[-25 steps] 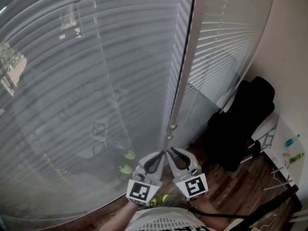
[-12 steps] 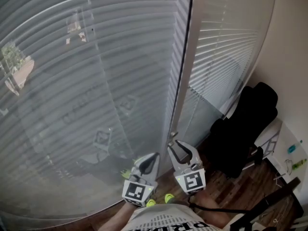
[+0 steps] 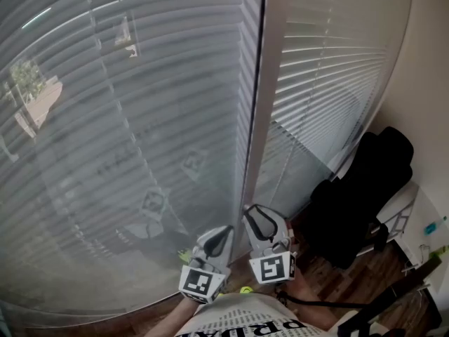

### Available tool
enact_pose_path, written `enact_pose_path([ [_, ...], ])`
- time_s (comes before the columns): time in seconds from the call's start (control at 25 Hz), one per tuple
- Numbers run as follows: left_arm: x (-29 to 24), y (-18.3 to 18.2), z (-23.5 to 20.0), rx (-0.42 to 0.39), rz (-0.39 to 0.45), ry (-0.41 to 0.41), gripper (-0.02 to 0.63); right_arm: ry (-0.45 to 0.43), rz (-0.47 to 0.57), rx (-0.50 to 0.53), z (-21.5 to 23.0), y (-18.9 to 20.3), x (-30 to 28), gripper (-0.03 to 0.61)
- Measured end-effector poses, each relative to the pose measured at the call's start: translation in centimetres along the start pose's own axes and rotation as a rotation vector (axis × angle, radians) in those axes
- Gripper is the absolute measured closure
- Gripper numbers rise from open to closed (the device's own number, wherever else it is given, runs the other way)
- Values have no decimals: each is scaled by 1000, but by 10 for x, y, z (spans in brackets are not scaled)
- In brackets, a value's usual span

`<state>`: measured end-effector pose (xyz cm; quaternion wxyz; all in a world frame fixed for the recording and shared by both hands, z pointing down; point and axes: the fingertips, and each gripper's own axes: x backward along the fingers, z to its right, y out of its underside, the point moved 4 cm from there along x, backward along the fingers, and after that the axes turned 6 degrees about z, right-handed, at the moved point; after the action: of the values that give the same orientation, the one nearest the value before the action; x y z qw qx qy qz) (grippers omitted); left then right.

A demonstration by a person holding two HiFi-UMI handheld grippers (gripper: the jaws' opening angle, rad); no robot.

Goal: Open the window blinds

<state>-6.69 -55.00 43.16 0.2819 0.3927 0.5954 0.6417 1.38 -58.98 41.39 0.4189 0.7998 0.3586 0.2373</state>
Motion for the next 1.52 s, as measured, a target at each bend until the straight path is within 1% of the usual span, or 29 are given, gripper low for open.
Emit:
enact_pose_path([
  [0.08, -6, -3, 1, 27, 22, -18, 606, -21, 10, 15, 0, 0, -3, 436],
  [0.16, -8, 1, 1, 14, 9, -20, 606, -39, 8, 19, 0, 2, -7, 422],
  [0.2, -8, 3, -1, 3, -4, -20, 606, -43, 6, 24, 0, 3, -9, 422],
  [0.28, -12, 4, -2, 8, -11, -28, 606, -55, 12, 24, 2, 5, -11, 423],
  [0.4, -20, 2, -2, 42, 15, -39, 606, -79, 30, 5, 4, 7, -12, 422],
  [0.48, -22, 2, -1, 42, 16, -35, 606, -91, 41, 6, 5, 7, -13, 436],
  [0.6, -24, -2, -1, 67, 37, -49, 606, -109, 51, 0, 5, 8, -13, 437],
  [0.72, -24, -2, -1, 61, 38, -46, 606, -121, 53, -5, 6, 9, -14, 440],
  [0.96, -22, -2, -2, 58, 39, -46, 606, -112, 51, -11, 5, 9, -14, 442],
  [1.2, -20, -1, -3, 63, 31, -45, 606, -93, 26, -50, 6, 9, -14, 445],
  [1.36, -18, -1, -4, 67, 27, -42, 606, -83, -4, -95, 7, 9, -13, 445],
  [1.52, -16, -1, -4, 62, 21, -35, 606, -65, -2, -166, 8, 7, -15, 445],
])
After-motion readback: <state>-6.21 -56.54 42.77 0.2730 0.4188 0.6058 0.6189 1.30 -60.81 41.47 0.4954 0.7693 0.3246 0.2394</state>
